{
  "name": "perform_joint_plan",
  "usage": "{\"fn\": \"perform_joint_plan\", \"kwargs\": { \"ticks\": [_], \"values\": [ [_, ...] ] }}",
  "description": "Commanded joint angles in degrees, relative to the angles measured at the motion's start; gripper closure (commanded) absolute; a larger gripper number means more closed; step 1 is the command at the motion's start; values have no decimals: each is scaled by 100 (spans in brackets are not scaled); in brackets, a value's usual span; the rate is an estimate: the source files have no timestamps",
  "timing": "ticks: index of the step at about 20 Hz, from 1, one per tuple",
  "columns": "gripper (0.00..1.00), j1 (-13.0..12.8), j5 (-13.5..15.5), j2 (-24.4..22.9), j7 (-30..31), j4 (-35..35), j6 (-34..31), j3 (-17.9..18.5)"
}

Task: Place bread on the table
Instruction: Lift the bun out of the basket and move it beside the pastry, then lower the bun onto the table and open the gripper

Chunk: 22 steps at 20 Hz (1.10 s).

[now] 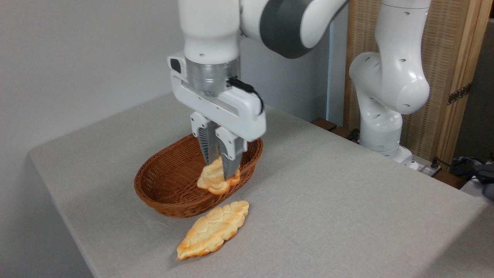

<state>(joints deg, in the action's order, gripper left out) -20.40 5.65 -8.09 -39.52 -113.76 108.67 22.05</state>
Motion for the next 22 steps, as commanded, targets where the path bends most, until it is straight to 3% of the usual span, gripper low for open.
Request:
{"fn": "perform_joint_plan", "kwargs": {
  "ticks": [1, 3, 5, 6, 7, 8, 22],
  "values": [
    [60, 422, -414, 27, -56, -41, -205, 18],
    [58, 528, -556, 150, -117, -50, -311, 19],
    [50, 607, -618, 273, -249, -59, -417, 27],
    [21, 686, -618, 334, -284, -67, -443, 27],
    [4, 713, -618, 352, -284, -67, -444, 27],
    [0, 722, -618, 396, -284, -59, -444, 27],
    [0, 590, -556, 502, -302, -59, -426, -61]
  ]
}}
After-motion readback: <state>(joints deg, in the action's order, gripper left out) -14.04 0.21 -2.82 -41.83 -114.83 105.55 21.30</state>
